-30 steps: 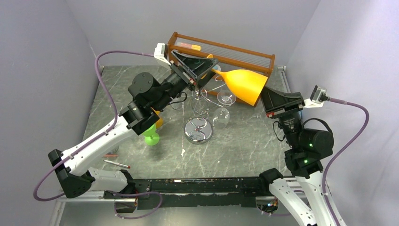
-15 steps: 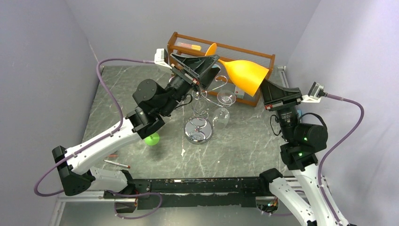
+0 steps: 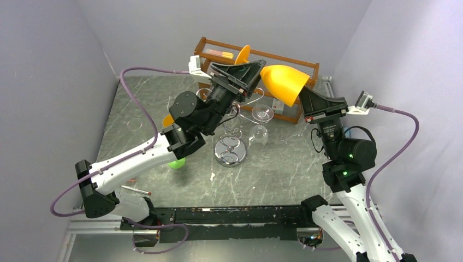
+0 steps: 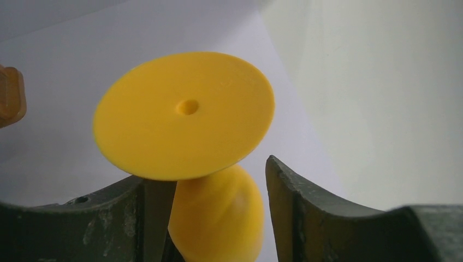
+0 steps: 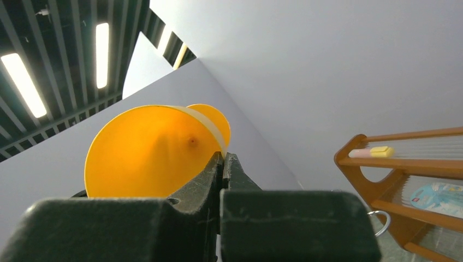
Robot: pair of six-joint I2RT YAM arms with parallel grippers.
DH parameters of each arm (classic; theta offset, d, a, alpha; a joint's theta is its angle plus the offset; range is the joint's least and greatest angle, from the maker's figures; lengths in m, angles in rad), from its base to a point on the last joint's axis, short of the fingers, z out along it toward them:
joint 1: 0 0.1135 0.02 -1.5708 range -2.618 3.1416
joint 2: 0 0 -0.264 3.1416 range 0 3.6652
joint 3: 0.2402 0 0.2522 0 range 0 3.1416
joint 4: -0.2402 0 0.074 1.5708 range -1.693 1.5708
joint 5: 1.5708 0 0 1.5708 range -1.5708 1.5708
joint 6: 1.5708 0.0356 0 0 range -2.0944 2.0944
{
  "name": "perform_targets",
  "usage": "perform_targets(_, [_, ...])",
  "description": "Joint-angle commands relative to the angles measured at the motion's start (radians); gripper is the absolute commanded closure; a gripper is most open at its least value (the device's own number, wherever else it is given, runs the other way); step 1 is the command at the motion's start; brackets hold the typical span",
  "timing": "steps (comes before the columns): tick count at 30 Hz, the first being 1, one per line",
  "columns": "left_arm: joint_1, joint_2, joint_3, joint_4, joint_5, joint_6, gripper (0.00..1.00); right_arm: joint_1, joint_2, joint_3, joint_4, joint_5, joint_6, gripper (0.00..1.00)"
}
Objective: Place the wine glass upside down on the wine glass rack
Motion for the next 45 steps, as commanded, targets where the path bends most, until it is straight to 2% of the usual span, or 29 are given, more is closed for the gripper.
perform_targets(1, [-0.037,0.014,0.063,0.027,-0.149,0.063,0.37,-0.002,0.003,0.005,0.049,-0.011,-0.030,1.00])
perform_targets(3, [-0.058,0.014,0.055,0.072,-0.194,0.101,0.39,-0.001,-0.001,-0.002,0.053,-0.024,-0.037,1.00])
perform_targets(6, [-0.069,0.025,0.065,0.110,-0.217,0.129,0.46,-0.002,-0.012,-0.016,0.054,-0.033,-0.047,1.00])
perform_targets(15, [-0.070,0.016,0.038,0.257,-0.144,0.285,0.93,-0.002,-0.042,-0.004,-0.016,-0.120,-0.087,1.00])
perform_targets(16, [-0.070,0.017,0.043,0.265,-0.123,0.303,0.95,-0.002,-0.048,-0.006,-0.027,-0.120,-0.086,1.00])
perform_targets(18, [-0.070,0.018,0.053,0.268,-0.079,0.332,0.95,-0.002,-0.068,-0.004,-0.072,-0.108,-0.083,1.00])
perform_targets(22, [-0.070,-0.009,0.016,0.310,-0.021,0.395,0.95,-0.002,-0.131,-0.001,-0.197,-0.028,-0.086,0.72])
perform_targets(26, [-0.070,-0.042,0.016,0.263,0.028,0.506,0.95,-0.001,-0.172,0.053,-0.412,0.015,-0.066,0.53])
perform_targets(29, [-0.070,-0.074,0.009,0.235,0.024,0.580,0.95,-0.001,-0.203,0.076,-0.523,-0.012,-0.069,0.45])
perform_targets(34, [-0.070,-0.110,0.027,0.169,0.115,0.724,0.95,-0.002,-0.269,0.138,-0.747,0.069,-0.105,0.40])
perform_targets(39, [-0.070,-0.165,0.005,0.052,0.177,0.836,0.95,-0.002,-0.190,0.374,-1.076,0.181,-0.116,0.43])
perform_targets(42, [-0.070,-0.210,-0.042,0.000,0.226,0.867,0.95,-0.002,-0.100,0.518,-1.237,0.179,-0.126,0.43])
perform_targets(45, [-0.070,-0.234,-0.050,-0.075,0.360,0.915,0.95,0.000,-0.066,0.589,-1.290,0.113,-0.127,0.43])
